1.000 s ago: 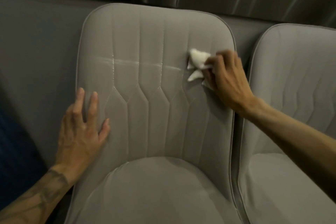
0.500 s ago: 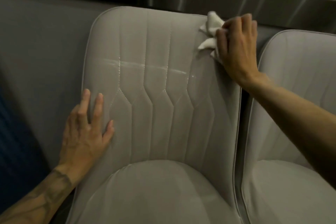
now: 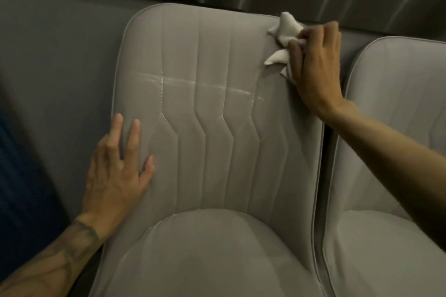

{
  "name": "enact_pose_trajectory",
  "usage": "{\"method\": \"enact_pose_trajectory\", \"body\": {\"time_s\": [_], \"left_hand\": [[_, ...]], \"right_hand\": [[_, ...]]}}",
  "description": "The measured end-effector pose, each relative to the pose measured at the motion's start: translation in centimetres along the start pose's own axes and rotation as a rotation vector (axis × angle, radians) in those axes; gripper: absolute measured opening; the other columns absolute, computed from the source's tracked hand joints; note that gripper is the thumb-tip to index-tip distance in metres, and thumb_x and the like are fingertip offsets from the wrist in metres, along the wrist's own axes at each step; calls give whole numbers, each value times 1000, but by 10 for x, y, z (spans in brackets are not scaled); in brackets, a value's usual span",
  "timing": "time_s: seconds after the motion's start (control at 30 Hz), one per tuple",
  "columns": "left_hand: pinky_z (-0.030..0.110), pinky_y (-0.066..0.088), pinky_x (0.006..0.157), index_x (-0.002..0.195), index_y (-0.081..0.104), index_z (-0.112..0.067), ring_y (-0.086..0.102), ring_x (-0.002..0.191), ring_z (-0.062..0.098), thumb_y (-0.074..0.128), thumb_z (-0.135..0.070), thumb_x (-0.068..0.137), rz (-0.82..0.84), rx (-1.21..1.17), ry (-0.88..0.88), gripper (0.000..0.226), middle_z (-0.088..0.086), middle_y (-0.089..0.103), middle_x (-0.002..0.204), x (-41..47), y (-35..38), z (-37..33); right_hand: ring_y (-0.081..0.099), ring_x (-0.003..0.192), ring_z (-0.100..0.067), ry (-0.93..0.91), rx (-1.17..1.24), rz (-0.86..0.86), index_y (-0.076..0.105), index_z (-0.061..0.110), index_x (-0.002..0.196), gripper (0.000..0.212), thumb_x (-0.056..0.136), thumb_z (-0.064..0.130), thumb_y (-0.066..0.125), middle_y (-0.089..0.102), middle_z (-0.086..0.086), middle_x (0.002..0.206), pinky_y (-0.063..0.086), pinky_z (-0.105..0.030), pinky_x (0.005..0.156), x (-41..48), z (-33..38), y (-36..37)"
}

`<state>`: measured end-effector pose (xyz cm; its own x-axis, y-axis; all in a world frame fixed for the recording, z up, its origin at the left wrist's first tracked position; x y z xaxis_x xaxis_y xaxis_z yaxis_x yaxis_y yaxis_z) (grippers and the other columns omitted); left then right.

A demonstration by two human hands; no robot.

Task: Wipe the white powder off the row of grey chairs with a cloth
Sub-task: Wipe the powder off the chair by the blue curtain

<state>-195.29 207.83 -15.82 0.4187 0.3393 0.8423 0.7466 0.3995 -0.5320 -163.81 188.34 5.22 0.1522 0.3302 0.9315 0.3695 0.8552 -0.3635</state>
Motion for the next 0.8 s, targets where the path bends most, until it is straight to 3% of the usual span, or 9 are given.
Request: {"method": "enact_pose_trajectory", "body": {"time_s": [0.07,0.23,0.4,0.5,0.67,0.73,0.8], "left_hand": [[62,47,100,163,25,-7,45,129,51,51,-35,102,-11,9,-3,72,26,20,165,-1,1,1],[57,46,103,163,28,-8,48,129,47,52,-35,102,-20,-10,-12,71,24,23,167,-2,2,2],[56,46,104,163,28,-9,49,128,47,50,-35,103,-31,-22,-1,69,25,23,167,-3,4,2],[57,46,104,163,27,-9,48,128,48,51,-34,102,-28,-19,1,71,25,22,167,-4,5,2],[59,47,103,164,26,-9,47,128,48,52,-34,102,-20,-17,6,72,25,22,167,-6,3,3],[60,47,102,164,25,-9,46,128,49,52,-34,102,-15,-26,-7,72,24,21,167,-5,3,3],[61,47,100,164,24,-10,45,128,49,51,-35,102,1,-23,-8,72,24,19,167,-5,3,3]], "right_hand": [[45,99,-33,-29,-10,30,53,2,111,32,105,33,48,48,-22,111,38,-39,87,-38,6,-3],[48,90,-39,-336,-107,277,56,-2,110,31,101,28,54,46,-21,106,40,-47,82,-105,1,-19],[44,100,-38,-154,-97,136,49,2,113,30,104,31,48,45,-24,113,39,-45,84,-30,6,-5],[44,98,-36,-57,-109,62,51,3,111,28,105,30,48,46,-23,110,38,-45,84,-53,12,-2],[48,86,-36,-493,-206,404,54,3,113,29,97,27,55,48,-20,106,42,-49,73,-129,8,-10],[49,87,-38,-506,-212,366,54,2,111,28,97,27,55,48,-22,104,40,-48,73,-93,6,-9],[46,92,-37,-365,-205,226,50,3,110,27,101,28,51,47,-23,108,38,-45,77,-42,9,-5]]}}
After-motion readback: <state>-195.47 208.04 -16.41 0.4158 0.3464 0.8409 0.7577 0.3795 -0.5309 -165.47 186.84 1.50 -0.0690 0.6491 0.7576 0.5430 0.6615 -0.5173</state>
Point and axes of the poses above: each hand's wrist, its own x-axis towards the middle knuckle, its own y-axis out of the palm, z = x × y, the point moved 1 cm from there along x, towards the middle knuckle
